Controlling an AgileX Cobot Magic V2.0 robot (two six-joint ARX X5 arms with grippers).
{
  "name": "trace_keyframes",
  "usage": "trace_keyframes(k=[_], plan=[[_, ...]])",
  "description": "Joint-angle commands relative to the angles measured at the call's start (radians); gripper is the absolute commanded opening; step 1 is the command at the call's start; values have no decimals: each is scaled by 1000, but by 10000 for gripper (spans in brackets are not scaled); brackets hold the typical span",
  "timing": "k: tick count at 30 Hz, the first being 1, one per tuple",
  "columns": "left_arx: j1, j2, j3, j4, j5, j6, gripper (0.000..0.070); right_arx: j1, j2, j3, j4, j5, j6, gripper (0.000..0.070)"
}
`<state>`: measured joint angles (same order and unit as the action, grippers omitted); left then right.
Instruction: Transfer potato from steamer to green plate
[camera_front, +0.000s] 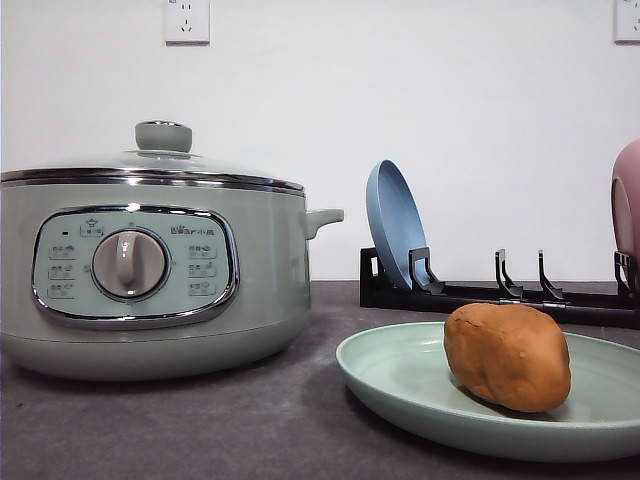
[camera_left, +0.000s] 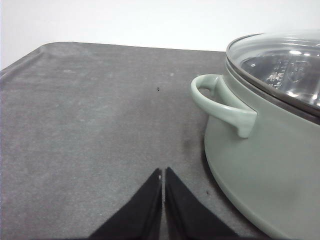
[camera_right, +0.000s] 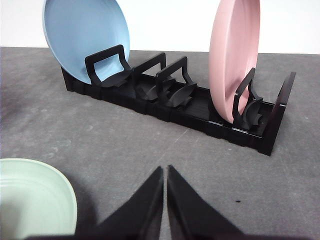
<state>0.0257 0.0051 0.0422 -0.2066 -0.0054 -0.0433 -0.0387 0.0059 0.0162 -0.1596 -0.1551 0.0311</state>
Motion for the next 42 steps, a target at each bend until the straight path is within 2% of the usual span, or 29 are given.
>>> trace_keyframes(k=[1,42], plan=[[0,-2,-19,-5,-3,-3,0,0,-2,-5,2,0,10,0],[0,-2,-19,-5,-3,-3,0,0,-2,-5,2,0,10,0]])
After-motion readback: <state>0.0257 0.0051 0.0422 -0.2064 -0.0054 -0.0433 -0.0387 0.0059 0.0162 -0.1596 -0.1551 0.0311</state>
